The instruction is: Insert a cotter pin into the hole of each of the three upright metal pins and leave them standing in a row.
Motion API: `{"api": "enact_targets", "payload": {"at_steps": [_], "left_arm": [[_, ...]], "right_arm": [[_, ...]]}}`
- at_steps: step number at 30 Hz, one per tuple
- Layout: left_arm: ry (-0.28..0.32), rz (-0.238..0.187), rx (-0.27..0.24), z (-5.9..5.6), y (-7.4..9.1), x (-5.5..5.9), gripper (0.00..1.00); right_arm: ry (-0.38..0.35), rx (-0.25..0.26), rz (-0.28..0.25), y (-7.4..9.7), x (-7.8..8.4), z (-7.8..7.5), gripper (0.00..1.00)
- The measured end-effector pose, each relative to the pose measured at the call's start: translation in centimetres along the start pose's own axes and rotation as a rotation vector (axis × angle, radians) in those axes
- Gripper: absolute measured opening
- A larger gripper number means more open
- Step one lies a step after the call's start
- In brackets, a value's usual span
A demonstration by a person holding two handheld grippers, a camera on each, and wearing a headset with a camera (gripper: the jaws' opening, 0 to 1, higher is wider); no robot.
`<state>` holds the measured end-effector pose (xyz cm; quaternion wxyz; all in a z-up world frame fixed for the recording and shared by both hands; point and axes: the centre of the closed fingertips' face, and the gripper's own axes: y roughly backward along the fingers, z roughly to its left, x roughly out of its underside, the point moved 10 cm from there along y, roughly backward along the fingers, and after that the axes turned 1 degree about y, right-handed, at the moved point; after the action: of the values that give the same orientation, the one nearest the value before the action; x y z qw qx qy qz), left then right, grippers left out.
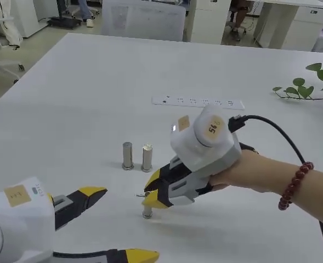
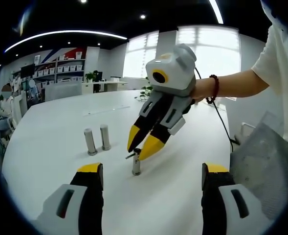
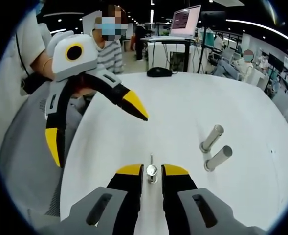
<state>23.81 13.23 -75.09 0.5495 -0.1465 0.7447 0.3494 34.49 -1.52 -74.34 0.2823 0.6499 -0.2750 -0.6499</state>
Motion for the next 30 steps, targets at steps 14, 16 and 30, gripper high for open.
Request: {"api": "enact_targets", "payload": {"at_steps": [14, 16, 30], "left_arm": [[-0.005, -0.019, -0.015, 0.0, 0.3, -0.5, 0.91], [-0.006, -0.021, -0.017, -0.1, 0.4, -0.6, 0.91], [0.018, -0.044, -0.036, -0.2, 1.0, -0.9, 0.99]], "right_arm": [[-0.049, 0.059, -0.071, 1.9, -0.8, -1.4, 0.29], [-0.056, 0.077, -0.082, 2.0, -0.9, -1.8, 0.30], [-0.123, 0.194, -0.117, 1.8, -0.8, -5.1, 0.38]]}}
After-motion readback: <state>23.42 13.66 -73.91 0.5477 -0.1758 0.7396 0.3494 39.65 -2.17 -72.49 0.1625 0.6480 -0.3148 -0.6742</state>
